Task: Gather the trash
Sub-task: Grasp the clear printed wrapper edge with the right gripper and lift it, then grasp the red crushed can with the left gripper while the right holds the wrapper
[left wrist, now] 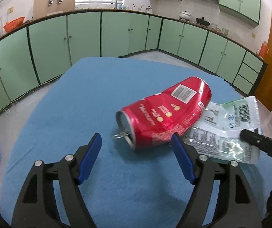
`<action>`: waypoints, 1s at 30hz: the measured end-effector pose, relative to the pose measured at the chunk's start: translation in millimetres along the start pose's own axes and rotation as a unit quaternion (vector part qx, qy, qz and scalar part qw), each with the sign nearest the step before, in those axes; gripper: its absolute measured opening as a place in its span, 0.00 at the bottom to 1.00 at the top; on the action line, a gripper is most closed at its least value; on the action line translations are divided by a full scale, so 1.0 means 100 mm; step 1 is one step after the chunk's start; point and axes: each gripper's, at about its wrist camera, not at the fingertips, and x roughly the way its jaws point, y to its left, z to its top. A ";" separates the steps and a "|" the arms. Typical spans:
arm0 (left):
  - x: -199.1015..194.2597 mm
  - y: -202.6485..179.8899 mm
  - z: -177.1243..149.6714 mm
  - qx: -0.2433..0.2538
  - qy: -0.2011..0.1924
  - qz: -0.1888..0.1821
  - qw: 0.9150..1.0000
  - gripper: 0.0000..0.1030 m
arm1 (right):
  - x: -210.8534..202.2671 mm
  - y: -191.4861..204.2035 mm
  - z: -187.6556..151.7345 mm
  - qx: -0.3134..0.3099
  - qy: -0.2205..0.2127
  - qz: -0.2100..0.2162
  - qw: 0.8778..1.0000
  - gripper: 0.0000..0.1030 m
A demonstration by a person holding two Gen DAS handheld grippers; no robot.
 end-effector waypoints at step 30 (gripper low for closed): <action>-0.24 -0.75 -0.49 0.021 0.073 -0.119 0.990 0.55 | -0.44 -0.46 -0.11 0.035 -0.027 -0.053 0.998 0.08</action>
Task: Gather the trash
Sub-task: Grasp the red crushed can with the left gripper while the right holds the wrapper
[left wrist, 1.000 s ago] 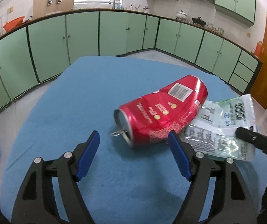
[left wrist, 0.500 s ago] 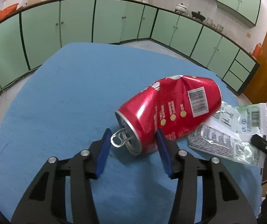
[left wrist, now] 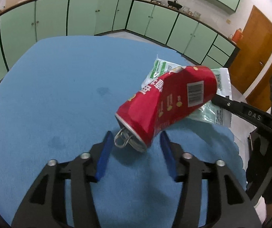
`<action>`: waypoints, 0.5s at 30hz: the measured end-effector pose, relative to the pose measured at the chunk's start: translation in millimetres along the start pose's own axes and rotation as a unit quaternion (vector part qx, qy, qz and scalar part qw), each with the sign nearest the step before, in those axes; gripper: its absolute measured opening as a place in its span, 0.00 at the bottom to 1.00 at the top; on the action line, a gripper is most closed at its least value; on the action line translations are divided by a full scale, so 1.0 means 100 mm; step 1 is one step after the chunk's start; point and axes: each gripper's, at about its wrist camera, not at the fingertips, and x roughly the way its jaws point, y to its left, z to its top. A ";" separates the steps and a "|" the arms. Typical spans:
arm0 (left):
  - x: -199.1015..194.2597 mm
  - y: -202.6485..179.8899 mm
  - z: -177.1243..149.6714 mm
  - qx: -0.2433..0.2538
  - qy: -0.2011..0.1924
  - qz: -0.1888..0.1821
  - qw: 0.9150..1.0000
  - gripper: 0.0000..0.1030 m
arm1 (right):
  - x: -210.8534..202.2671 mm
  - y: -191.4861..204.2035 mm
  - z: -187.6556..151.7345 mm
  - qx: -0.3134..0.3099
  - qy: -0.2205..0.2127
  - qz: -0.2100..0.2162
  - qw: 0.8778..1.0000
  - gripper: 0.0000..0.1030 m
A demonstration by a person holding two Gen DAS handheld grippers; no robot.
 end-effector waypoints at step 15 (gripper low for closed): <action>0.42 0.36 0.43 -0.037 0.002 -0.023 0.999 0.82 | 0.03 -0.12 -0.05 0.010 0.006 0.006 1.000 0.08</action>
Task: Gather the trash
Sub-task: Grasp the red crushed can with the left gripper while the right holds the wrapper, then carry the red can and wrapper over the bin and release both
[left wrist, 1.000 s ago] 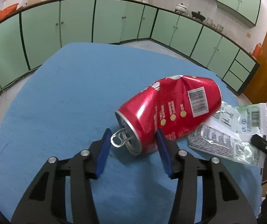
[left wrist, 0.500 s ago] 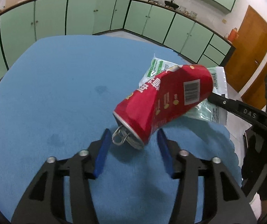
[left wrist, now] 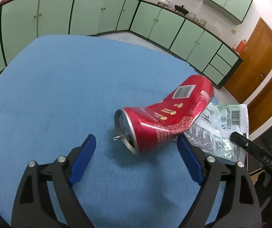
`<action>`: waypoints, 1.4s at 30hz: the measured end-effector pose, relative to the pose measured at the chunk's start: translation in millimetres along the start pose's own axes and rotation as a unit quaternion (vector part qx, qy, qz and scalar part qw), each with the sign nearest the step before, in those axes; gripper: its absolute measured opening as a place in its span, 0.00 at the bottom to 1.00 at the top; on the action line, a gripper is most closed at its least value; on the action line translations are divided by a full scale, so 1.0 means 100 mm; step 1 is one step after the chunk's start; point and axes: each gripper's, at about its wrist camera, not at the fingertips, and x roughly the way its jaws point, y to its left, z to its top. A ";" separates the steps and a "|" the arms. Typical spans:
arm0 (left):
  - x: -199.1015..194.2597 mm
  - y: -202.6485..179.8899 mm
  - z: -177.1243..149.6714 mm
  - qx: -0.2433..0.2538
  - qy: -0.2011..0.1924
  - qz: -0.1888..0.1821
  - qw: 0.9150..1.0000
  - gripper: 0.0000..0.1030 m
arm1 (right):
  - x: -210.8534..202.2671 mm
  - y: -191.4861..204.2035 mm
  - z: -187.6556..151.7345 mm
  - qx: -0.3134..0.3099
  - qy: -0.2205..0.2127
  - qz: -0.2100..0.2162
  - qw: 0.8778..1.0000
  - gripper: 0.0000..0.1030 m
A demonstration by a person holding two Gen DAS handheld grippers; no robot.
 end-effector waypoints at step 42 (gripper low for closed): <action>-0.06 -0.31 0.39 0.037 -0.043 0.057 0.997 0.13 | -0.09 -0.02 0.06 -0.007 -0.012 0.018 1.000 0.05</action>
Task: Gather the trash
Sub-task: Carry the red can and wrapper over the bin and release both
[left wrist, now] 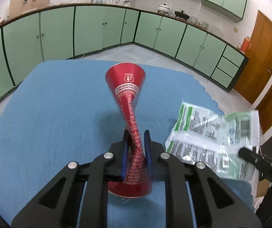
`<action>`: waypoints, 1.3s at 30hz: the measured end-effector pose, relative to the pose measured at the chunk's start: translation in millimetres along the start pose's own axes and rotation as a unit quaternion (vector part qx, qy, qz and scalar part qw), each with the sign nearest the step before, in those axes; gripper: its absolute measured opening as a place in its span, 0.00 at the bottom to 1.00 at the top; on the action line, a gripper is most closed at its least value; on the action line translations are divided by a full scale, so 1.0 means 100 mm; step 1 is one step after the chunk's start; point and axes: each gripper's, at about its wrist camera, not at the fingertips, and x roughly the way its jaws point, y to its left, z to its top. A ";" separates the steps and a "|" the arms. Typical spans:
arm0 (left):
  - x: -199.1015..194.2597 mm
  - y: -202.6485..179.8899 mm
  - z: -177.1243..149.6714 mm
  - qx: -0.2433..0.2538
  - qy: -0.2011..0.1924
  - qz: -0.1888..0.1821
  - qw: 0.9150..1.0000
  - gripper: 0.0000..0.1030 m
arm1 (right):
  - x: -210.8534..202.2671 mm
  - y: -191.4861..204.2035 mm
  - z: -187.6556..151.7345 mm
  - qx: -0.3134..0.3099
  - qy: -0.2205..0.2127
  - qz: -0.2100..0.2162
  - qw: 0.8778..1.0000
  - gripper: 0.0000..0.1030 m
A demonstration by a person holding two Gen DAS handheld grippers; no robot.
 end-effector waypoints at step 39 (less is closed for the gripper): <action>-0.56 -2.16 -0.62 0.141 -0.012 -0.144 0.979 0.10 | -1.86 -0.81 -0.32 0.022 -0.116 -0.129 0.985 0.02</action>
